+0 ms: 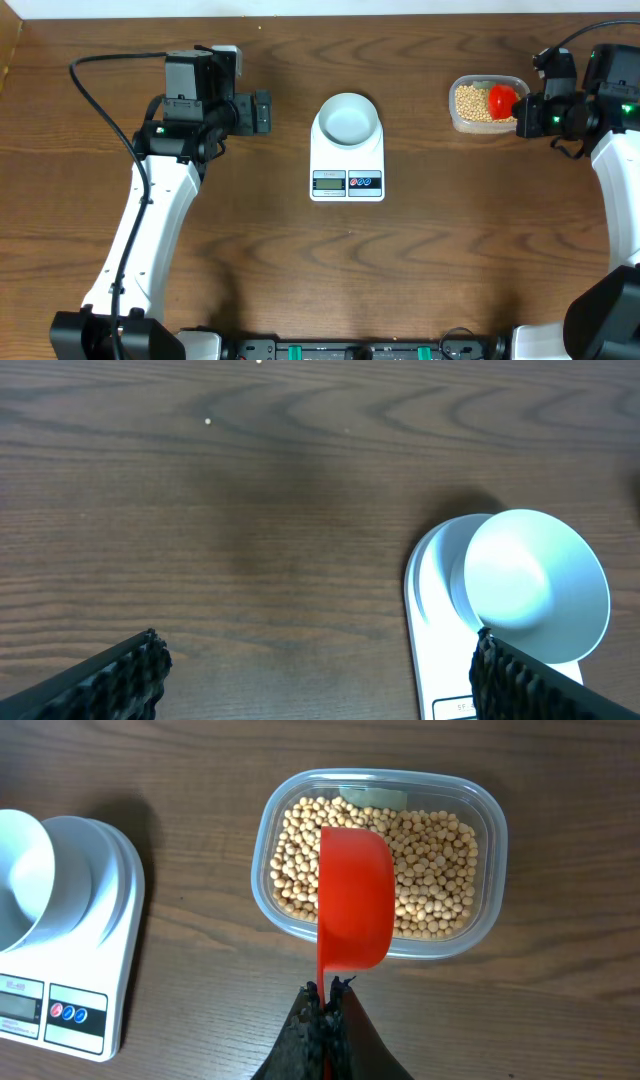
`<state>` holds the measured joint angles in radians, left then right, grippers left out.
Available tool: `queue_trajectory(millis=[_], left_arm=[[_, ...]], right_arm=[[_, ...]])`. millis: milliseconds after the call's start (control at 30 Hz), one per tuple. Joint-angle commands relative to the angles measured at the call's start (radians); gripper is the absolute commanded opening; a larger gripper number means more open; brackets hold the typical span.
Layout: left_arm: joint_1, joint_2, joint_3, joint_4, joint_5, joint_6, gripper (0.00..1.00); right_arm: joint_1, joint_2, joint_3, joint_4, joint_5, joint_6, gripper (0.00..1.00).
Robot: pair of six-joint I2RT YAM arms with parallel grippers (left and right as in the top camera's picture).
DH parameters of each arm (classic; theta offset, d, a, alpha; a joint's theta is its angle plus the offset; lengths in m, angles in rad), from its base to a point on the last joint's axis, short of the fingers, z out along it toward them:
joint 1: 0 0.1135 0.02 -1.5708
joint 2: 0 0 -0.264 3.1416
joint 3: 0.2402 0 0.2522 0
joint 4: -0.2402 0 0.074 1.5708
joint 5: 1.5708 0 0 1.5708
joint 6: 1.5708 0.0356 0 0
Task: Scoop item into bowl and weigh 50g on scale
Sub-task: 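Lift the scoop out of the soybean tub with the right gripper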
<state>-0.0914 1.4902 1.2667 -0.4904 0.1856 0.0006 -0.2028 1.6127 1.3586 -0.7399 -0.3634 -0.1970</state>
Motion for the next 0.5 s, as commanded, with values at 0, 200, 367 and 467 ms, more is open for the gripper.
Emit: queue_trajectory(millis=[0,200,367,467], left_arm=[[0.004,0.006,0.007,-0.002,0.008,0.01,0.98],[0.004,0.006,0.007,-0.002,0.008,0.01,0.98],[0.004,0.006,0.007,-0.002,0.008,0.01,0.98],[0.004,0.006,0.007,-0.002,0.008,0.011,0.98]], right_arm=[[-0.005,-0.002,0.019,0.0,-0.013,-0.017,0.01],[-0.005,-0.002,0.019,0.026,-0.013,-0.016,0.01],[-0.006,-0.002,0.019,0.034,-0.013,-0.01,0.01],[-0.008,-0.002,0.019,0.063,-0.009,-0.01,0.01]])
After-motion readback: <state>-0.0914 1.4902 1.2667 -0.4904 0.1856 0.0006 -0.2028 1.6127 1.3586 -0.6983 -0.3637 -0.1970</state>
